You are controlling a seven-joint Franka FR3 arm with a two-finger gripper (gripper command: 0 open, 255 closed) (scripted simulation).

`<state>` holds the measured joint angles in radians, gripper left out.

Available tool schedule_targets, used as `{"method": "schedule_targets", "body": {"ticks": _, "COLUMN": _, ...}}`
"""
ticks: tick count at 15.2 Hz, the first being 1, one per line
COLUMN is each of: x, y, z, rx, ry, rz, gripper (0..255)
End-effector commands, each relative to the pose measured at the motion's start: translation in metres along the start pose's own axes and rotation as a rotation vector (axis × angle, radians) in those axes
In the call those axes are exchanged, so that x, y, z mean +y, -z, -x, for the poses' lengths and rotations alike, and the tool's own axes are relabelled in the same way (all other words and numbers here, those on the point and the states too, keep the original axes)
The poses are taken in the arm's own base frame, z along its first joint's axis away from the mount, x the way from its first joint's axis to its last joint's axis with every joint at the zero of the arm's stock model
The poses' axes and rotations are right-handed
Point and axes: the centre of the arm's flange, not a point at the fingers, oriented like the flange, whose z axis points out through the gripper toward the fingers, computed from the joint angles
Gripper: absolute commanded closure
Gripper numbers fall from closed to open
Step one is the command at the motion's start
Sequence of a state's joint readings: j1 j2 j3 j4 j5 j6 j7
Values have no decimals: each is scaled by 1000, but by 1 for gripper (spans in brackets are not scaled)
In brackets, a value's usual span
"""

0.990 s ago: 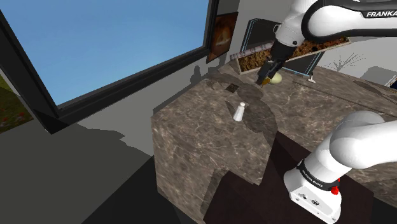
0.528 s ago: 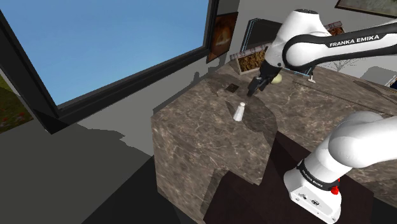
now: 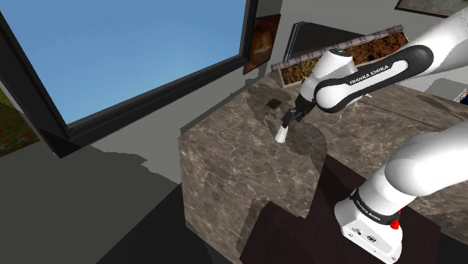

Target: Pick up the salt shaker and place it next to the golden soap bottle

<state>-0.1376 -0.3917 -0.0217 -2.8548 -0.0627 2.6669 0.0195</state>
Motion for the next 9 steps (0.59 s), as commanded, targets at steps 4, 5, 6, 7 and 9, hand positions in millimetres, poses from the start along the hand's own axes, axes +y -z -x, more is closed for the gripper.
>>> {"method": "schedule_targets", "body": {"ticks": 4, "x": 1, "y": -30, "z": -2, "rx": 11, "ry": -10, "rz": 1, "gripper": 0}}
{"method": "schedule_targets", "body": {"ticks": 5, "x": 1, "y": -35, "z": -2, "rx": 11, "ry": -10, "rz": 1, "gripper": 0}}
{"method": "schedule_targets", "body": {"ticks": 6, "x": 1, "y": -40, "z": -2, "rx": 11, "ry": -10, "rz": 1, "gripper": 0}}
{"method": "schedule_targets", "body": {"ticks": 7, "x": 1, "y": -45, "z": -2, "rx": 11, "ry": -10, "rz": 1, "gripper": 0}}
{"method": "schedule_targets", "body": {"ticks": 9, "x": 1, "y": -54, "z": -2, "rx": 11, "ry": -10, "rz": 1, "gripper": 0}}
